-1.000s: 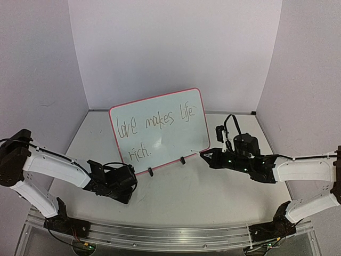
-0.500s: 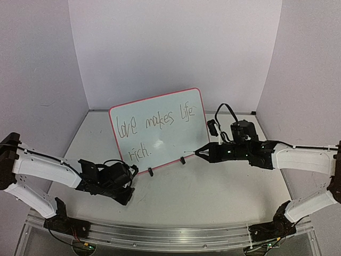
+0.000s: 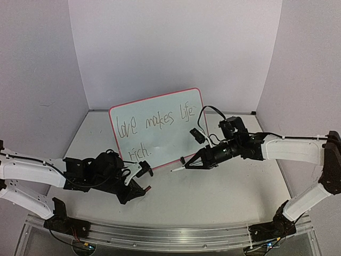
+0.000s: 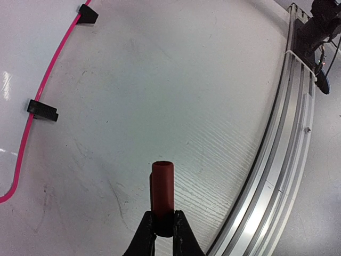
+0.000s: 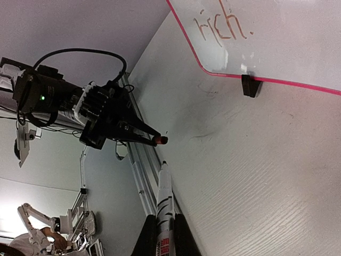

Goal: Write a sentence on the whiteboard
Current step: Pick up the pen cap from the center of the board, then insert the whiteboard marker without the cap into the pen cap.

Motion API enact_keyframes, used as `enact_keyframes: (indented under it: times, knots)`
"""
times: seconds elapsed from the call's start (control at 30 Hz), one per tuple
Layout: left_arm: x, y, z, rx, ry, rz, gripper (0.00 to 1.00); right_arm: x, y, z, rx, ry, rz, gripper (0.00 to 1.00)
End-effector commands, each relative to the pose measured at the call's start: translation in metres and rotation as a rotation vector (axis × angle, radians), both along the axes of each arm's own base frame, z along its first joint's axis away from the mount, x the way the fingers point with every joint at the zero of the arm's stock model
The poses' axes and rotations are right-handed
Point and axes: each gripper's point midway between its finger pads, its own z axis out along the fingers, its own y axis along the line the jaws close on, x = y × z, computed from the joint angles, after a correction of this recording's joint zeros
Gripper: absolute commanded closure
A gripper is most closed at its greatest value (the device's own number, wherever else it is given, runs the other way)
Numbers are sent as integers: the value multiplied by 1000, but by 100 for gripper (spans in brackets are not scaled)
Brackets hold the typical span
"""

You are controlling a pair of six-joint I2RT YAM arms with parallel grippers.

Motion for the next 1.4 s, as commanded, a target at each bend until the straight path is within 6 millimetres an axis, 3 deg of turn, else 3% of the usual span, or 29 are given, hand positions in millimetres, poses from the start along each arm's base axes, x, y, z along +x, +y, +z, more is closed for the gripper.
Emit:
enact_keyframes:
  times: [0.0, 0.17, 0.53, 1.37]
  knots:
    - [-5, -18, 21, -105, -66, -109, 100, -10, 10, 15, 52, 71, 90, 100]
    - [-12, -24, 31, -147, -75, -163, 100, -11, 15, 12, 56, 105, 119, 100]
    - [-16, -25, 35, -167, -67, -180, 100, -20, 30, -4, 40, 156, 182, 100]
    - [-17, -25, 37, -176, -68, -186, 100, -31, 56, -20, 27, 186, 266, 100]
